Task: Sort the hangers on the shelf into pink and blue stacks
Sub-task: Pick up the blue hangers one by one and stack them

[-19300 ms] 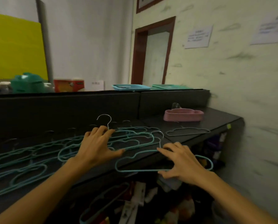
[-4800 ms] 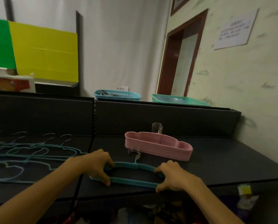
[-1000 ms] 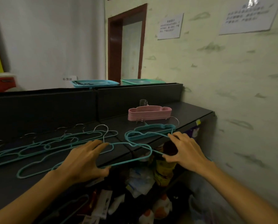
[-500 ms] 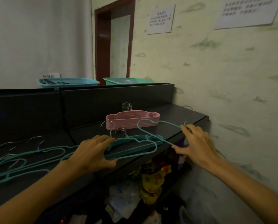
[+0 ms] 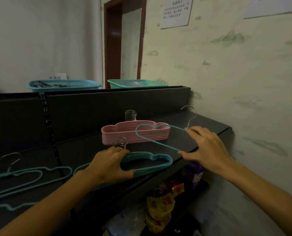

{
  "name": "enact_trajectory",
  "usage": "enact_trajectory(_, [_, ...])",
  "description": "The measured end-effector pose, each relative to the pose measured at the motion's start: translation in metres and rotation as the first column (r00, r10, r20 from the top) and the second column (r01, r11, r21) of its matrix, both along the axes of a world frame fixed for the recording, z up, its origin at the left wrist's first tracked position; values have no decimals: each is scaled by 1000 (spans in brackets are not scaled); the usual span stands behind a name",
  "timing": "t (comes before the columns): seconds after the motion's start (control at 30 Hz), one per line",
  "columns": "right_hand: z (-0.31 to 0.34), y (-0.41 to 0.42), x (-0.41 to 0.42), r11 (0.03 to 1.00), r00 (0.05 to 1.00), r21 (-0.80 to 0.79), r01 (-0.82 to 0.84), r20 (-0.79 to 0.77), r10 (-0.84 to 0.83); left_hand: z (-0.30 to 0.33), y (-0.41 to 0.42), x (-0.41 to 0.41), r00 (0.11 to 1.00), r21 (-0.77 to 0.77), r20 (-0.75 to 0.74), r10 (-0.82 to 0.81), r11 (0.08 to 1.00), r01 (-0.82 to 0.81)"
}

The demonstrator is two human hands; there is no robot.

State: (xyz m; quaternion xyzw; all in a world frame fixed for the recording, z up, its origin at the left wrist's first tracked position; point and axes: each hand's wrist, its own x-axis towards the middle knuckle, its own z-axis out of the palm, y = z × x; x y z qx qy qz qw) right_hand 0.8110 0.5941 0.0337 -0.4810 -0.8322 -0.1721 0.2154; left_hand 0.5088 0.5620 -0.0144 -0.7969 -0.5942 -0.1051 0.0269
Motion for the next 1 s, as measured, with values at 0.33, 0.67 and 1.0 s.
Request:
enact_trajectory(0.33, [-2, 49, 4, 983, 983, -38, -182, 33, 183, 0, 0, 20, 990, -79, 6, 141, 987, -141])
enact_trajectory(0.67, [-4, 69, 0, 936, 938, -77, -344, 28, 346, 9, -12, 25, 972, -231, 70, 226, 951, -204])
enact_trajectory(1.0, [-21, 74, -13, 856, 886, -296, -423, 61, 459, 1, -29, 16, 925, -235, 158, 344, 923, -303])
